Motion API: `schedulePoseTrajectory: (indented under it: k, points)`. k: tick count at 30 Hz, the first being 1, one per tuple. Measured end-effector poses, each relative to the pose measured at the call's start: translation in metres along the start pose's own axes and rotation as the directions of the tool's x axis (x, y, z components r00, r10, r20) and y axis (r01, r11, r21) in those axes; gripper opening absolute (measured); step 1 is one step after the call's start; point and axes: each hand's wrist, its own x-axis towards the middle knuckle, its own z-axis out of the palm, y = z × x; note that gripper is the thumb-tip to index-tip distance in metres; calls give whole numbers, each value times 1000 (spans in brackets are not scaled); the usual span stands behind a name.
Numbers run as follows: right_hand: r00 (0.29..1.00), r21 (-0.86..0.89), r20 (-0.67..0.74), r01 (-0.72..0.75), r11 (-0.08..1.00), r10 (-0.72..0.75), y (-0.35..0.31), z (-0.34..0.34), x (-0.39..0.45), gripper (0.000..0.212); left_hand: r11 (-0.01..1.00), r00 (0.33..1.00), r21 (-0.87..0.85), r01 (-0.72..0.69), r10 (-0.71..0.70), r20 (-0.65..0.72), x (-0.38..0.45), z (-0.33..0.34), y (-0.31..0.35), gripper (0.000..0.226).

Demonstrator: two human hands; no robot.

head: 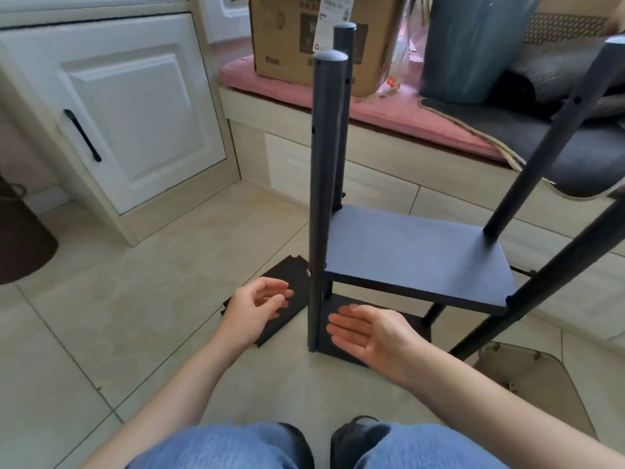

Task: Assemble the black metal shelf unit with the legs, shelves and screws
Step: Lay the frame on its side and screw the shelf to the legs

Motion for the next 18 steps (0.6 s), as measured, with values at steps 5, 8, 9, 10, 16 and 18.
schedulePoseTrajectory:
  k: [5, 8, 9, 10, 16, 18]
  points:
    - [998, -133, -3, -60, 989, 60, 20, 28, 35, 17, 980, 984, 92, 177, -177, -13, 8, -25, -56, 19]
    - [993, -212, -16, -116, 970, 115, 36, 43, 57, 17, 960, 972, 157, 234, -230, -41, 17, -42, -90, 17]
    - [991, -233, -25, -136, 963, 134, 42, 47, 64, 17, 951, 968, 183, 251, -247, -42, 20, -47, -100, 17]
    - [987, -253, -31, -157, 955, 155, 48, 51, 70, 17, 940, 964, 212, 266, -264, -37, 24, -50, -110, 16]
    - [964, -385, -31, -257, 886, 265, 86, 79, 112, 19, 880, 928, 310, 360, -371, -27, 57, -62, -165, 25]
    - [957, -412, -57, -282, 866, 284, 92, 88, 128, 19, 864, 920, 342, 370, -392, -8, 66, -60, -177, 35]
